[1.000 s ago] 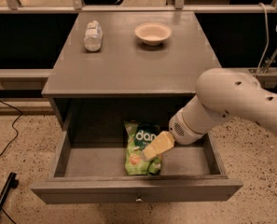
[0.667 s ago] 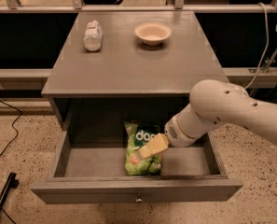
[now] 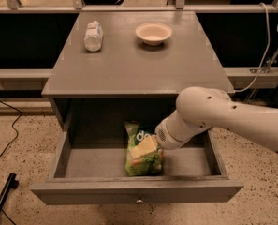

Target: Pick green rice chip bag from top drawer and place on counter

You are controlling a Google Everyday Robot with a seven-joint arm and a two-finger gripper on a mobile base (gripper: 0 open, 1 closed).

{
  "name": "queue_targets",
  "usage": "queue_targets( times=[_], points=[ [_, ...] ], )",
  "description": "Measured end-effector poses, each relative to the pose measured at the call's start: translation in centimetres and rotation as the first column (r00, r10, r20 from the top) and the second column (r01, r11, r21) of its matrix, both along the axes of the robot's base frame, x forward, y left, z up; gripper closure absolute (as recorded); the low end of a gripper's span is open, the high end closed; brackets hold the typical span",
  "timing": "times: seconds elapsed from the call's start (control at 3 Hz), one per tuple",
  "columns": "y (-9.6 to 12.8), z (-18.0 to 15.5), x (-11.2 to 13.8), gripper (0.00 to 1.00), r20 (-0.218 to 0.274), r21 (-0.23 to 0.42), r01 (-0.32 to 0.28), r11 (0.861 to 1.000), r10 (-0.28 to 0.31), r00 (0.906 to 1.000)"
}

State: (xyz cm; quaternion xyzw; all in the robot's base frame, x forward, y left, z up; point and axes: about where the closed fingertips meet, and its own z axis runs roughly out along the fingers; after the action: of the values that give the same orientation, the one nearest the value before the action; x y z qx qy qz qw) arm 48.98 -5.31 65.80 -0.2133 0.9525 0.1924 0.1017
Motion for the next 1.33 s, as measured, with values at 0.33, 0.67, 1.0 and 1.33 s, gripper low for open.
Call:
queue_targets(
  times=[0.33,0.67,1.0,1.33],
  points=[
    [1.4,-1.1,0.2,0.0,-0.009,-0.007,-0.005,1.0,0.005,0.9999],
    [2.5,-1.8,0.2,0.0,0.013,-0.037,-0.035,0.999,0.035,0.9993],
    [3.4,-2.5,0.0,0.0,0.047,-0.077,-0.07,0.995,0.074,0.9962],
    [4.1,-3.4,-0.3,0.17,0.063,-0.116,-0.099,0.988,0.107,0.9923]
  ],
)
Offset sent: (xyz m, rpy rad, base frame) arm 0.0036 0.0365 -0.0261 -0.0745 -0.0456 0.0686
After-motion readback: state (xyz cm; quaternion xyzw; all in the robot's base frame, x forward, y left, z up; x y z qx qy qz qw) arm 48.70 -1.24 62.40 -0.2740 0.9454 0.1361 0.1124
